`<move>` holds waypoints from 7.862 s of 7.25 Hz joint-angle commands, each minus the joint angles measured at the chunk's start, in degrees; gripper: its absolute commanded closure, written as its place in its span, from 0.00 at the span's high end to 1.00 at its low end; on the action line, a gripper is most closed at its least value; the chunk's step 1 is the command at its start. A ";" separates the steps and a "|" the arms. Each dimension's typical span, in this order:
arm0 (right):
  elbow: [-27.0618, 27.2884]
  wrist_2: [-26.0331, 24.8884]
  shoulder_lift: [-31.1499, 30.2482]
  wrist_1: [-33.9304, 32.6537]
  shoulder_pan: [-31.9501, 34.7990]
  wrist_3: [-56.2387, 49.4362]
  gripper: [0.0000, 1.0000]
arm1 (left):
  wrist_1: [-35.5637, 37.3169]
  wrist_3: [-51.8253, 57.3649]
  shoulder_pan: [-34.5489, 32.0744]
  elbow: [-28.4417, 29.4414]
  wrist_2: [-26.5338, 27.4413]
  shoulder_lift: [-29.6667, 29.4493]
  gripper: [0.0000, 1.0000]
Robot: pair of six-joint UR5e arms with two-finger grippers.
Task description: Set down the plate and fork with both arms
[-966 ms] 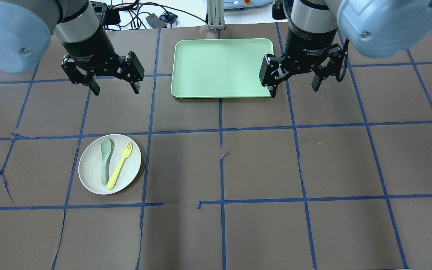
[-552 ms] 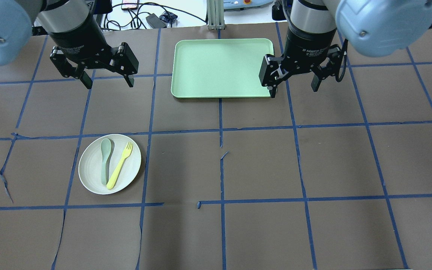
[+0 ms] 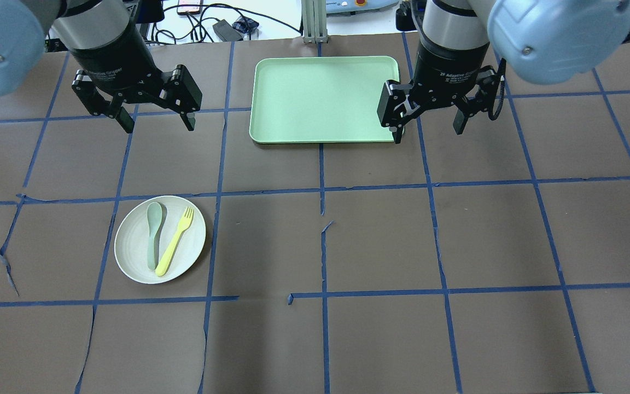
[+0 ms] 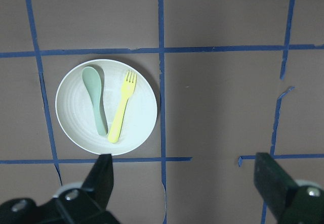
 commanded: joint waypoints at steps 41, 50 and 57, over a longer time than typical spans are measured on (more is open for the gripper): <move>1.30 -0.38 1.91 -0.52 0.12 -0.65 1.00 | 15.70 -5.03 21.43 -12.53 -24.26 -14.88 0.00; 0.24 -2.57 1.20 0.27 -0.15 -0.83 1.00 | 30.13 -27.64 0.76 14.55 -26.73 -40.81 0.00; 0.24 -1.69 1.47 0.01 -0.06 -0.65 1.00 | 32.33 -27.30 -2.60 16.15 -26.11 -44.78 0.31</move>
